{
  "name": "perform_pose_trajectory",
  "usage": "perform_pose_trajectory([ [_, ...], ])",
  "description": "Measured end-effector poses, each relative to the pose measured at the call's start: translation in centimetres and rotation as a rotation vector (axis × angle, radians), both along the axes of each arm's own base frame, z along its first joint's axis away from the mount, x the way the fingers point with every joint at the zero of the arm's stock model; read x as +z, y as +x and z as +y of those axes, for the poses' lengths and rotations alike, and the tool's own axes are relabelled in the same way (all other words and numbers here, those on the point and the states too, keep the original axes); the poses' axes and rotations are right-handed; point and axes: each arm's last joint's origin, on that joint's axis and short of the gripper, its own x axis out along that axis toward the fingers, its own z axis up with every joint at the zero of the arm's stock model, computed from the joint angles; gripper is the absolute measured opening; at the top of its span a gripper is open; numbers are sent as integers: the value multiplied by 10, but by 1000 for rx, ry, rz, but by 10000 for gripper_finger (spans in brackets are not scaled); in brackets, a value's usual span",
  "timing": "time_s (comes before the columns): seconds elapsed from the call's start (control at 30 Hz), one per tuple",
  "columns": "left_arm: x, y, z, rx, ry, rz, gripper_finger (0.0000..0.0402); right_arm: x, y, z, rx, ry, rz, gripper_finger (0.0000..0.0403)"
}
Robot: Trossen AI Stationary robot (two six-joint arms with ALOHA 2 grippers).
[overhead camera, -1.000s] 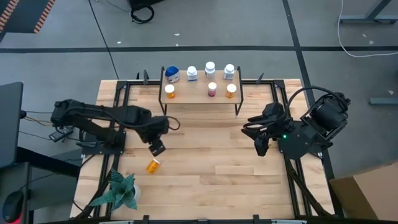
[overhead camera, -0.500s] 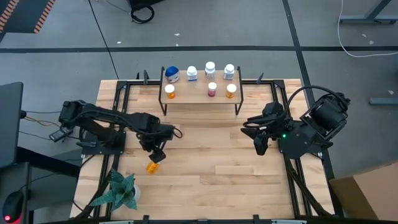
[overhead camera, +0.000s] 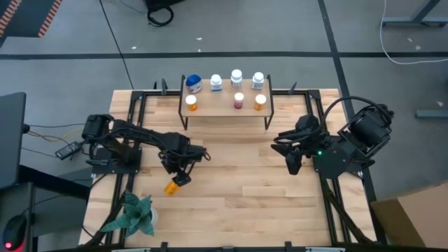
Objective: Pick and place medicine bottles onto shelf by color
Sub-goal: Put the orange pill bottle on the shelf
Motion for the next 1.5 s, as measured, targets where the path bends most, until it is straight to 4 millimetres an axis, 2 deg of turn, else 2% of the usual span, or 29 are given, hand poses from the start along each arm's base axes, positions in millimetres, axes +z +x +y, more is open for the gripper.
perform_pose_trajectory([
  [0.17,-1,2,0,4,-1,-6,277,0,0,0,3,-4,2,247],
  [0.97,-32,10,-3,-10,-24,104,277,0,0,0,11,-15,6,247],
  [1.5,-33,13,-3,-23,-28,70,277,0,0,0,16,-22,9,247],
])
